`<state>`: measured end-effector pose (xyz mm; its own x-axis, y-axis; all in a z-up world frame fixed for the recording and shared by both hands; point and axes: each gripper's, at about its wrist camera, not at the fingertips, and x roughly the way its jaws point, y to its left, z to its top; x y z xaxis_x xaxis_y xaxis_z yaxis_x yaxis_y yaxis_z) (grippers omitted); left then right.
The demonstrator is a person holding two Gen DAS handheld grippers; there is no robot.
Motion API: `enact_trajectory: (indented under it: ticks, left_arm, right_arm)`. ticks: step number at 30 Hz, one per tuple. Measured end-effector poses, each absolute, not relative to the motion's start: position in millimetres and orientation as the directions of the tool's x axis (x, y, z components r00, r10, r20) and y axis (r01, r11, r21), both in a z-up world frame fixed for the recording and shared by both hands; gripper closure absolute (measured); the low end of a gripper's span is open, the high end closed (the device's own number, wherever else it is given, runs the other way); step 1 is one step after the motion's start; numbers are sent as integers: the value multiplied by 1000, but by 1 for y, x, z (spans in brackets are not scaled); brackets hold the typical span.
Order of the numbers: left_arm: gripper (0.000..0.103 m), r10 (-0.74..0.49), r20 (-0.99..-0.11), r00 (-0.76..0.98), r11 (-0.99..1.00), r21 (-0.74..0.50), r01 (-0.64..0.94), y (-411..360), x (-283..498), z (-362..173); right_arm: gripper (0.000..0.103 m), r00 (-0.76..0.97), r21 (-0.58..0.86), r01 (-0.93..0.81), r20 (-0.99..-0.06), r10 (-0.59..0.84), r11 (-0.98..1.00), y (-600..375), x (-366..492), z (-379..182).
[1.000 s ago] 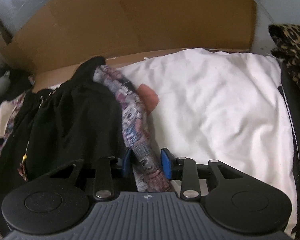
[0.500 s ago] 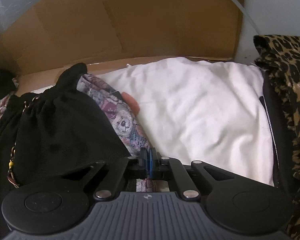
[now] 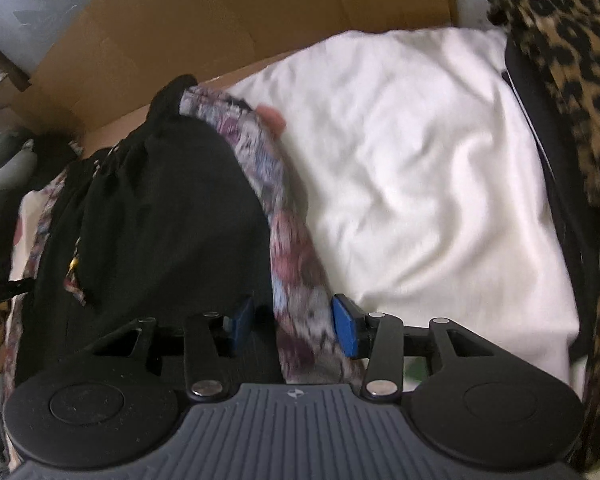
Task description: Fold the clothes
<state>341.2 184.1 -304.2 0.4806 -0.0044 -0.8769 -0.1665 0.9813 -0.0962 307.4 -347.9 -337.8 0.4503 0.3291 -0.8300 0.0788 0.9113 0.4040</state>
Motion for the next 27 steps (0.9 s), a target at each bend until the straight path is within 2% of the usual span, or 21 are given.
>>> enact_trajectory:
  ticks: [7, 12, 16, 22, 24, 25, 27]
  left_arm:
    - [81, 14, -882, 470, 982, -76, -172, 182, 333, -306]
    - [81, 29, -887, 461, 983, -59, -175, 181, 330, -308]
    - [80, 41, -891, 453, 983, -45, -177, 179, 327, -310]
    - [78, 55, -894, 445, 983, -30, -181, 178, 324, -311]
    - [78, 54, -894, 446, 983, -31, -181, 178, 324, -311]
    - [77, 53, -893, 446, 984, -30, -178, 178, 323, -311]
    - [77, 54, -894, 445, 984, -30, -178, 179, 321, -310]
  right_arm:
    - [54, 489, 474, 142, -797, 355, 869, -368, 285, -337]
    - [54, 523, 482, 211, -791, 318, 850, -378, 287, -337]
    - [54, 493, 401, 238, -835, 246, 885, -366, 292, -343]
    - [54, 481, 281, 137, -857, 184, 950, -342, 294, -340]
    - [65, 478, 239, 98, -863, 165, 966, -339, 291, -338]
    - [77, 476, 207, 89, -868, 141, 974, -337, 289, -337]
    - [79, 471, 206, 94, -871, 139, 974, -338, 288, -337]
